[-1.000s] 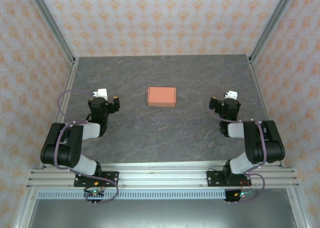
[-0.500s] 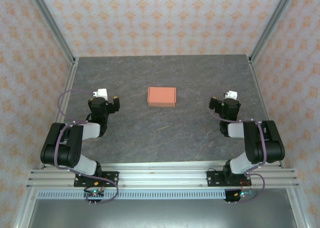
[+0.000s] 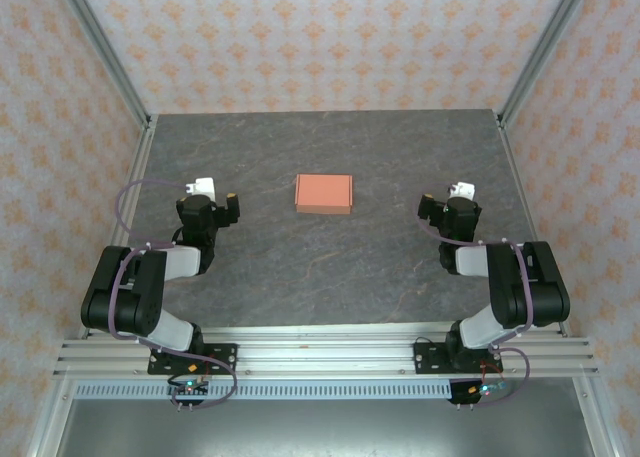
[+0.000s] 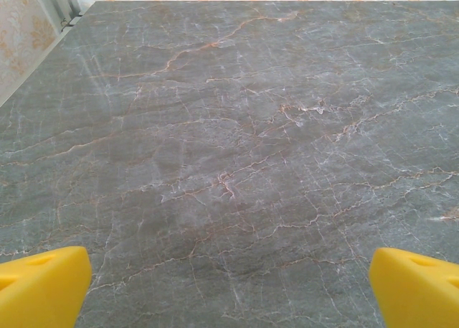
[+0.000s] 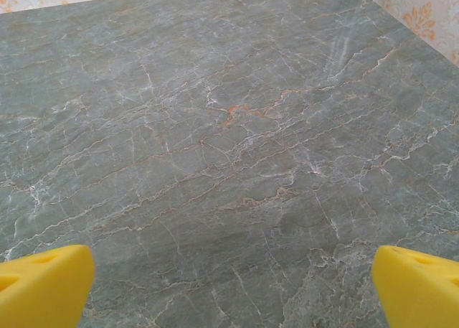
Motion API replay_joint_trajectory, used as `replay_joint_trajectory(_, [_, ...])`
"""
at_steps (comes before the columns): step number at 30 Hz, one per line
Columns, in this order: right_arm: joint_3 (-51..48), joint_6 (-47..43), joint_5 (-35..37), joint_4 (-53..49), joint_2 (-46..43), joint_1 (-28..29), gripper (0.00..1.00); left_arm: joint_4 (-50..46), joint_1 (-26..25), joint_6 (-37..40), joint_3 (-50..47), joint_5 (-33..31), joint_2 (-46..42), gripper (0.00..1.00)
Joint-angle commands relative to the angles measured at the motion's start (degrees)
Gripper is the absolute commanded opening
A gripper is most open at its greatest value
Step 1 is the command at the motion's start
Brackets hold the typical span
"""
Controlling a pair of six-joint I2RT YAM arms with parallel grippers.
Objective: Fold the paper box
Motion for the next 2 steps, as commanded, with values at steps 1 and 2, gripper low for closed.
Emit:
replay_joint_trajectory(1, [0.9, 0.9, 0.5, 0.5, -0.1, -0.3, 0.99, 1.8, -0.1, 0.7, -0.2, 0.0, 0.2, 1.0])
replay_joint_trajectory(2, [0.9, 0.9, 0.5, 0.6, -0.2, -0.3, 0.99, 1.8, -0.1, 0.8, -0.2, 0.0, 0.2, 1.0])
